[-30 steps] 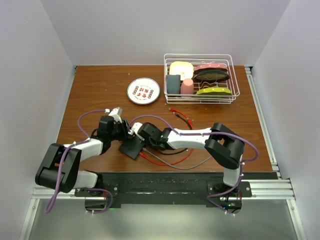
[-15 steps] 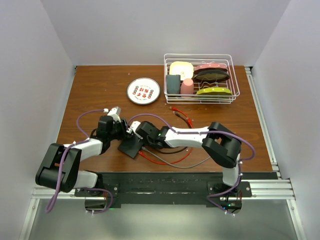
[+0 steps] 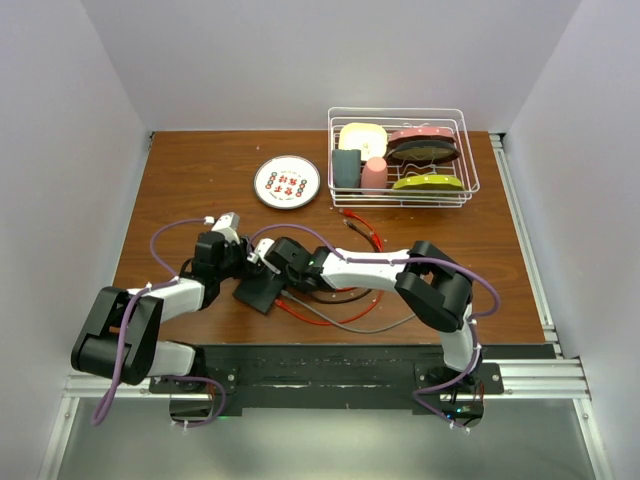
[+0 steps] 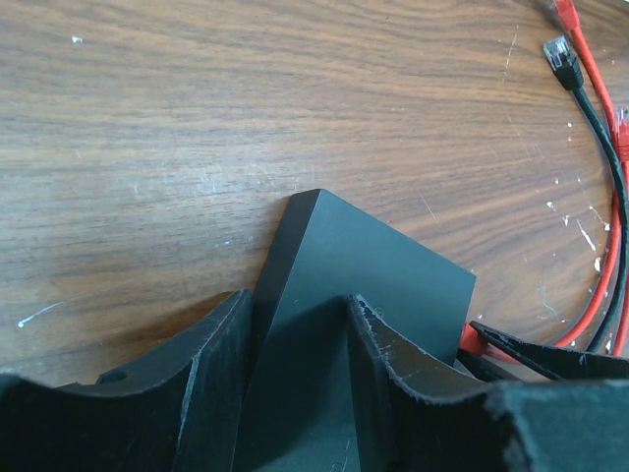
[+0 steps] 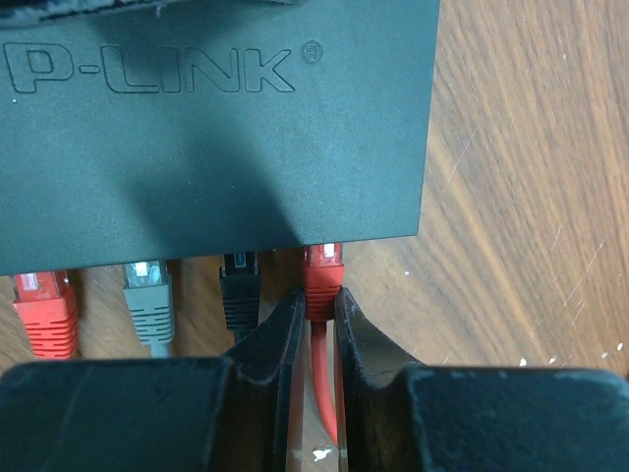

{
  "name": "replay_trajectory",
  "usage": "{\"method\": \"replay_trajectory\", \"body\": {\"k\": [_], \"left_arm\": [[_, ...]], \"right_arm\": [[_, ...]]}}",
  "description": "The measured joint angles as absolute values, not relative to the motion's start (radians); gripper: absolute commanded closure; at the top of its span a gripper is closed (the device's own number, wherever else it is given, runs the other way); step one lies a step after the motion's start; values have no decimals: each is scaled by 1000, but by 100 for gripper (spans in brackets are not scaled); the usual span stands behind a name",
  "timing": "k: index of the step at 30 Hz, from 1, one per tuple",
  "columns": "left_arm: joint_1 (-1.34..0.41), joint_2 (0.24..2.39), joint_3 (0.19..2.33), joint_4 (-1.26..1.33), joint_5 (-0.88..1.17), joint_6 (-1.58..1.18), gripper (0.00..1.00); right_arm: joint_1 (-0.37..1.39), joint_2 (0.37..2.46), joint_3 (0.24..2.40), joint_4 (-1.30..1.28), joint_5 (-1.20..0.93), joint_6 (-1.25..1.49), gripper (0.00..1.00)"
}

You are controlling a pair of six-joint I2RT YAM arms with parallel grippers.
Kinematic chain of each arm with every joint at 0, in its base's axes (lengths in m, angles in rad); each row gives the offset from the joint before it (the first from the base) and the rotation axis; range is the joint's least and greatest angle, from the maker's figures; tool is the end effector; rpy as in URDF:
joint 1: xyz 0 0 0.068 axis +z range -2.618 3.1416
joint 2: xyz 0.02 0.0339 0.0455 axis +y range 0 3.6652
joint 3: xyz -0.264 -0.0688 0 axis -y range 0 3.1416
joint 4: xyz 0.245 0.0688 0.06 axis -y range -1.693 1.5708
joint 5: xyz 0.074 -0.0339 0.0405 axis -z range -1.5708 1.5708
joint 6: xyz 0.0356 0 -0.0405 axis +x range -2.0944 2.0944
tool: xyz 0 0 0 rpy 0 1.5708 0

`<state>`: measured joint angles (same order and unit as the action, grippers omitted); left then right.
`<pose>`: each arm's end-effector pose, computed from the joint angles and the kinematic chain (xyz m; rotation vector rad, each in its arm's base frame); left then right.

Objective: Insert the plug into the switch port

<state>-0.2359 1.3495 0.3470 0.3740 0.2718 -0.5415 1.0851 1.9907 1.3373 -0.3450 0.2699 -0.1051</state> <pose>0.2234 -0.0635 0.1332 -0.1888 2.2622 -0.7238 0.2032 0.3646 0.1622 -1.3261 2.1380 0.0470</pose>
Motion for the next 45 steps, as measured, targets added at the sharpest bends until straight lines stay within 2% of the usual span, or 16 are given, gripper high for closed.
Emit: {"method": "replay_trajectory", "body": {"k": [10, 18, 19, 21, 24, 27, 29, 31, 34, 39, 40, 45], "left_arm": [[-240, 1355, 347, 388, 250, -530, 77], [-245, 1353, 357, 371, 230, -531, 69], [-245, 1353, 358, 368, 228, -532, 67], [-246, 1351, 365, 355, 222, -535, 62], [-252, 1345, 383, 314, 207, -535, 50], [-262, 1339, 408, 262, 186, -532, 39], [-274, 1332, 430, 214, 171, -530, 25], [-284, 1325, 457, 159, 164, -530, 11], [-291, 1301, 489, 72, 136, -530, 2], [-295, 1192, 535, -97, 59, -530, 0], [-297, 1162, 552, -124, 50, -529, 0], [-305, 1043, 623, -257, -36, -522, 0]], "right_arm": [[1079, 2004, 1357, -352, 258, -140, 100], [1080, 2004, 1354, -347, 279, -122, 100], [1080, 2002, 1349, -340, 282, -117, 97], [1081, 1994, 1329, -315, 295, -104, 95], [1083, 1982, 1304, -284, 307, -83, 90], [1085, 1979, 1295, -267, 324, -60, 89], [1086, 1979, 1291, -253, 330, -49, 89], [1089, 1979, 1289, -242, 342, -31, 84], [1093, 1975, 1290, -216, 368, -3, 74], [1092, 1947, 1290, -198, 427, 46, 57], [1091, 1942, 1290, -195, 434, 52, 50], [1081, 1910, 1311, -175, 480, 94, 35]]}}
